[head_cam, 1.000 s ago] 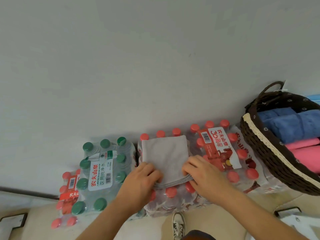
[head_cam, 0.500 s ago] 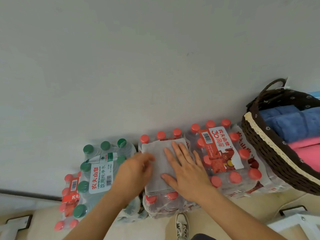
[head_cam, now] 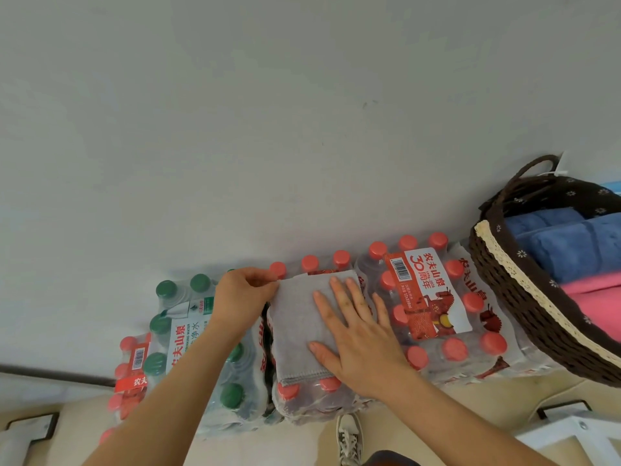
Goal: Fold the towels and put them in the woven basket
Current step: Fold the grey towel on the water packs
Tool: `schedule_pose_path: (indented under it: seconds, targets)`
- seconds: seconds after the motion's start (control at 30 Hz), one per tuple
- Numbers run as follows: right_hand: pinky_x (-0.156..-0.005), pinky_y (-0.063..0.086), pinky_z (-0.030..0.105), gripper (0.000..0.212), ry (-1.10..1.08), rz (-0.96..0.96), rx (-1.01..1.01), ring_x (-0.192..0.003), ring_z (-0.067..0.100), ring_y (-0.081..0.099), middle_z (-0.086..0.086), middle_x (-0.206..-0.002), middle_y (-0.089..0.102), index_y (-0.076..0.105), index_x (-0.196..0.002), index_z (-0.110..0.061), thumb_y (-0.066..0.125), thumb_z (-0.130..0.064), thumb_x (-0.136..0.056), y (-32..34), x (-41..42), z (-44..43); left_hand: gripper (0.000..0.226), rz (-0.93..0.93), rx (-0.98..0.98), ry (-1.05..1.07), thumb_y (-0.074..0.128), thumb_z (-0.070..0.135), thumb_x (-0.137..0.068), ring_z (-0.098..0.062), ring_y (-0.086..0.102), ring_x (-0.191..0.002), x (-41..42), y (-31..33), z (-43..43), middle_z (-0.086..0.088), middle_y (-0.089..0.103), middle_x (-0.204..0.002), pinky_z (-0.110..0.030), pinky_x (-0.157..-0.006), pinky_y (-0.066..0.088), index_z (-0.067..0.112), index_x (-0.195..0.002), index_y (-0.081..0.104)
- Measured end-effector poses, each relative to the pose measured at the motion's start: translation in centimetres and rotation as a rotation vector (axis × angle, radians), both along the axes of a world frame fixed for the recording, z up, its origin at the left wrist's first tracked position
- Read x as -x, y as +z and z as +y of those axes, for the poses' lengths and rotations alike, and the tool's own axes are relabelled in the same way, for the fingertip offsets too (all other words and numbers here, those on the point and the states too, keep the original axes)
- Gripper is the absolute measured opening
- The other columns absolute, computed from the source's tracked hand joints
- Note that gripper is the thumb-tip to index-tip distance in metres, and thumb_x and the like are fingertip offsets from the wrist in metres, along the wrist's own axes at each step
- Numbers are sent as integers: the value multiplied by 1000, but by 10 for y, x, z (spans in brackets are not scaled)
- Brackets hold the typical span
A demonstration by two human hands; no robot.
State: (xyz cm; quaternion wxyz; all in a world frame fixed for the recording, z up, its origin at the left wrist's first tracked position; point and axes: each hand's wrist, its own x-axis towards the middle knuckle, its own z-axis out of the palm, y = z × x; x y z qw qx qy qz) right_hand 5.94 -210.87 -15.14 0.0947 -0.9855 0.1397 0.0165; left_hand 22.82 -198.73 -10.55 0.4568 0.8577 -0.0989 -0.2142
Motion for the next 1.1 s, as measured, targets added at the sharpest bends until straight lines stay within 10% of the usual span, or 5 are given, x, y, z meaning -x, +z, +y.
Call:
schedule_pose_path:
  seconds: [0.23, 0.47, 0.63, 0.8, 1.1]
  targets:
    - [-109, 13, 55, 76, 20, -1, 61, -146, 35, 9, 15, -158, 14, 21, -151, -17, 19, -66, -93, -2, -2, 1, 19, -941, -231, -382, 59, 13, -78, -28, 54, -87, 26, -18, -3, -8, 59, -99, -37, -69, 49, 14, -94, 69]
    - [-116, 22, 46, 62, 157, -90, 148, -140, 31, 30, 20, -147, 39, 45, -138, -1, 33, -42, -94, 1, 18, 9, 55, -850, -510, -719, 19, 41, -100, -18, 15, -146, 54, -49, 14, -2, 21, -158, -52, -114, 23, 19, -150, 25]
    - [-106, 39, 45, 61, 248, -112, 165, -136, 30, 39, 16, -145, 44, 48, -137, -5, 26, -47, -98, -3, 46, 7, 51, -879, -571, -707, 28, 43, -98, -24, 29, -142, 57, -38, 6, -4, 33, -153, -57, -111, 22, 23, -145, 37]
    - [-99, 47, 42, 62, 268, -79, 165, -132, 28, 45, 14, -141, 49, 51, -135, -7, 33, -48, -93, -1, 41, 1, 22, -969, -249, -869, 53, 37, -90, -17, 50, -85, 71, -25, 33, 3, 55, -96, -31, -77, 46, 24, -107, 60]
    - [-95, 49, 34, 65, 304, -99, 178, -124, 21, 55, 8, -133, 59, 60, -128, -13, 21, -53, -95, 8, 36, -5, 46, -910, -367, -1007, 81, 42, -60, -14, 63, -93, 72, -17, 51, 7, 66, -102, -24, -75, 56, 23, -101, 69]
